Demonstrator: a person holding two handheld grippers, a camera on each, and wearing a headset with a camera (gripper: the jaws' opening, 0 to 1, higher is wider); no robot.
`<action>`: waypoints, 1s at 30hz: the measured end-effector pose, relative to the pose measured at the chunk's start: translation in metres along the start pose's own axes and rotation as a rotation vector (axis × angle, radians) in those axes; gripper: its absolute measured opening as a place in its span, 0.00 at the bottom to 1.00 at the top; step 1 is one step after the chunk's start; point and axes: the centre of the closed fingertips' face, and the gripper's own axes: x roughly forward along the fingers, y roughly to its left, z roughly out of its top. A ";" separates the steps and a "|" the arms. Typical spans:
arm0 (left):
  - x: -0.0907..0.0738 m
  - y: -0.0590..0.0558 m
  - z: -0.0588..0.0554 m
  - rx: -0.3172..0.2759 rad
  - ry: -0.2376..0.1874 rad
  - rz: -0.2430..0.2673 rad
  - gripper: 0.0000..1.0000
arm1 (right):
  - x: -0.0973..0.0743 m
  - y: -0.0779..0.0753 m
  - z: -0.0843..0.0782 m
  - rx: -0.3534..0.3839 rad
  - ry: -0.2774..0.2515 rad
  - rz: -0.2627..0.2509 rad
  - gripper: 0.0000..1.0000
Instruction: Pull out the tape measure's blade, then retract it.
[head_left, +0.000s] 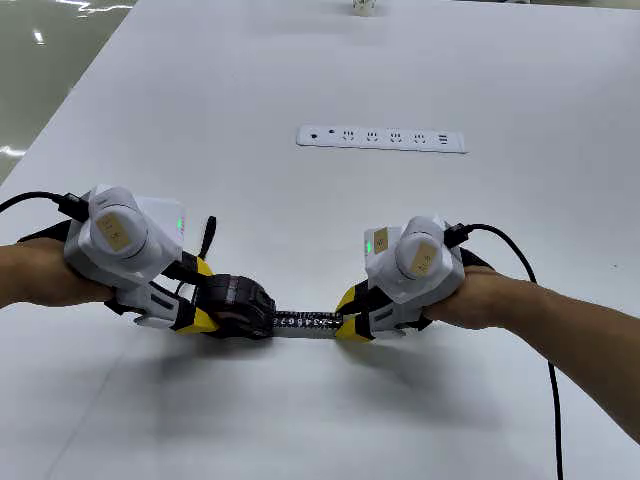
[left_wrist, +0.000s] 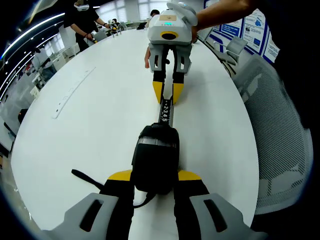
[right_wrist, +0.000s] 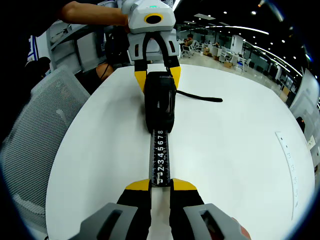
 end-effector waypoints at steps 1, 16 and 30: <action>0.000 0.000 0.000 0.000 0.000 0.000 0.24 | -0.001 0.000 -0.001 0.001 0.001 0.000 0.09; 0.000 0.000 0.000 0.000 0.004 -0.001 0.24 | -0.012 0.000 -0.016 0.011 0.009 -0.006 0.09; 0.000 -0.001 0.001 0.002 0.007 -0.002 0.24 | -0.024 0.002 -0.033 0.024 0.022 -0.011 0.09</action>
